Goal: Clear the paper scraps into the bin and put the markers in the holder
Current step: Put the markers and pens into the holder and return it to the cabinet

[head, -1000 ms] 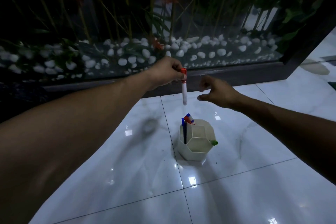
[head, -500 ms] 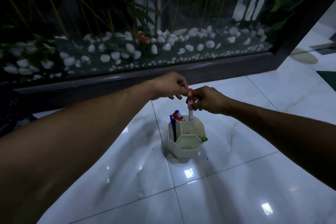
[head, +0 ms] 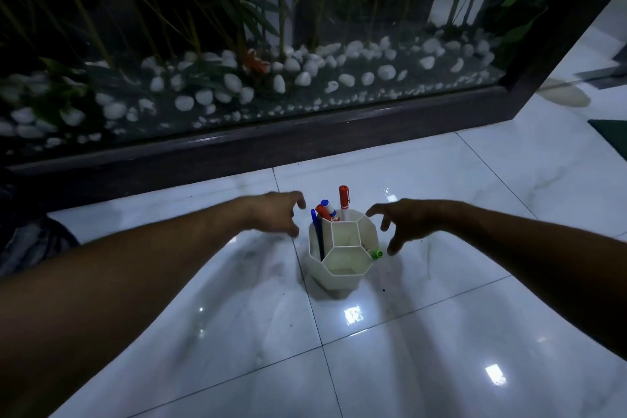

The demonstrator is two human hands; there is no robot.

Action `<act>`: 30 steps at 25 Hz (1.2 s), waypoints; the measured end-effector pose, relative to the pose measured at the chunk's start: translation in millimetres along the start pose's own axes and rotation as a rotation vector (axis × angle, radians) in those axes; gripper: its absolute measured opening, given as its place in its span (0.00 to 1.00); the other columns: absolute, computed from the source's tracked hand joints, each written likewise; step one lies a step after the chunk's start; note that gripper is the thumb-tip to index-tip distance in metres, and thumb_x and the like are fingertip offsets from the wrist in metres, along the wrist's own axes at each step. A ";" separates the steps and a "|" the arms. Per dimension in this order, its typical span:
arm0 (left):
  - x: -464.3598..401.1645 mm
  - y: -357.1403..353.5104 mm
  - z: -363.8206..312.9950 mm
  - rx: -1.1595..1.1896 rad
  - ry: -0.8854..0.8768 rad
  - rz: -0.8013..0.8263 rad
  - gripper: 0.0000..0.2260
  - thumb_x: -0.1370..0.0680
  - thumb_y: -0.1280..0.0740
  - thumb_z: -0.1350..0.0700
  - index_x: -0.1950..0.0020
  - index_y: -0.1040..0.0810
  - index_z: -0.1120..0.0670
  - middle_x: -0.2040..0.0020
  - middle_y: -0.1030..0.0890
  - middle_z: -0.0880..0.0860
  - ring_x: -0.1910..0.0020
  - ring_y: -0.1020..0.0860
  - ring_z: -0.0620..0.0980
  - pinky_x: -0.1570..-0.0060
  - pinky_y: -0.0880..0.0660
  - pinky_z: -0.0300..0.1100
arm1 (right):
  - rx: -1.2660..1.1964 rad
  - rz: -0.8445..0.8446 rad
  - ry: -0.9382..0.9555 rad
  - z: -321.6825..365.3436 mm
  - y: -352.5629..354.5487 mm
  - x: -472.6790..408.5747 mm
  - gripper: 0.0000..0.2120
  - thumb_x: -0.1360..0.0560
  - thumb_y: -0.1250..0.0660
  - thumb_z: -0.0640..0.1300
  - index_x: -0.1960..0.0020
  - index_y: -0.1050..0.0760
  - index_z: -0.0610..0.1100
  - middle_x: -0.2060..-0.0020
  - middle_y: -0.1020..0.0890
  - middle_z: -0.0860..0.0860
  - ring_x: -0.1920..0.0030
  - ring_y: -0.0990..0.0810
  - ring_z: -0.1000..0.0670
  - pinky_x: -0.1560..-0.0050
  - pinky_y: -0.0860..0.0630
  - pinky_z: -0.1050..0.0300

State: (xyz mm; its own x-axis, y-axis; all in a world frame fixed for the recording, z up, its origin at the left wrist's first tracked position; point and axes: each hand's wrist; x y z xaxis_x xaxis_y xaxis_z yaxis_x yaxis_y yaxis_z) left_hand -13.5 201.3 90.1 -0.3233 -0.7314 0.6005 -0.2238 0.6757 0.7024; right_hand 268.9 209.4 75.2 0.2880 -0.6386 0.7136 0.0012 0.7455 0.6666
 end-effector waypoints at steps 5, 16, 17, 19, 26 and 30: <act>1.0 -46.7 -6.2 0.136 -0.063 0.106 0.44 0.29 0.22 0.46 0.21 0.46 0.51 0.27 0.30 0.53 0.35 0.26 0.52 0.37 0.24 0.48 | 0.034 -0.110 0.084 -7.7 -7.5 0.8 0.37 0.27 0.25 0.40 0.24 0.38 0.52 0.33 0.22 0.49 0.50 0.20 0.54 0.45 0.24 0.58; -3.3 -48.7 -8.5 0.233 -0.077 0.084 0.43 0.29 0.22 0.47 0.22 0.45 0.51 0.26 0.30 0.53 0.31 0.28 0.54 0.36 0.26 0.46 | -0.255 -0.480 0.314 50.5 28.0 -3.8 0.08 0.23 0.29 0.42 0.44 0.20 0.48 0.52 0.15 0.53 0.57 0.17 0.57 0.57 0.26 0.63; -4.2 -49.8 -7.8 0.230 -0.076 0.081 0.43 0.29 0.22 0.47 0.22 0.45 0.51 0.26 0.30 0.54 0.32 0.28 0.54 0.37 0.26 0.46 | -0.258 -0.481 0.324 50.7 31.2 -1.5 0.06 0.23 0.29 0.42 0.46 0.19 0.47 0.54 0.15 0.54 0.59 0.17 0.57 0.58 0.26 0.65; -4.6 -51.0 -6.4 0.216 -0.074 0.077 0.45 0.29 0.22 0.46 0.22 0.46 0.51 0.26 0.30 0.54 0.33 0.27 0.54 0.36 0.25 0.47 | -0.272 -0.457 0.335 50.0 35.7 4.0 0.07 0.24 0.27 0.43 0.47 0.19 0.47 0.55 0.15 0.54 0.60 0.16 0.58 0.61 0.26 0.70; -8.0 -46.5 -8.8 0.199 -0.087 0.099 0.47 0.30 0.21 0.47 0.20 0.47 0.50 0.26 0.30 0.53 0.31 0.28 0.54 0.35 0.26 0.47 | -0.218 -0.362 0.270 40.5 38.3 7.7 0.18 0.26 0.27 0.54 0.38 0.22 0.51 0.46 0.15 0.56 0.58 0.16 0.58 0.54 0.22 0.62; -8.9 -49.5 -8.7 0.208 -0.066 0.112 0.46 0.29 0.22 0.47 0.21 0.47 0.51 0.28 0.29 0.54 0.34 0.26 0.55 0.35 0.24 0.50 | -0.187 -0.326 0.331 46.3 34.2 3.6 0.14 0.23 0.29 0.45 0.38 0.21 0.50 0.48 0.14 0.55 0.57 0.15 0.58 0.53 0.21 0.64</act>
State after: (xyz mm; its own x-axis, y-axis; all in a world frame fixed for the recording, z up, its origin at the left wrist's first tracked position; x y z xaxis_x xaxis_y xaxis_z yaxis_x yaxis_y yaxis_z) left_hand 8.4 173.6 53.3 -0.4142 -0.6476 0.6395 -0.3652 0.7619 0.5350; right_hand 225.6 223.7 110.6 0.5324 -0.7718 0.3477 0.3045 0.5579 0.7721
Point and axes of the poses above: each hand's wrist, its own x-axis away from the middle knuckle, its own y-axis out of the back of the hand, z = x × y
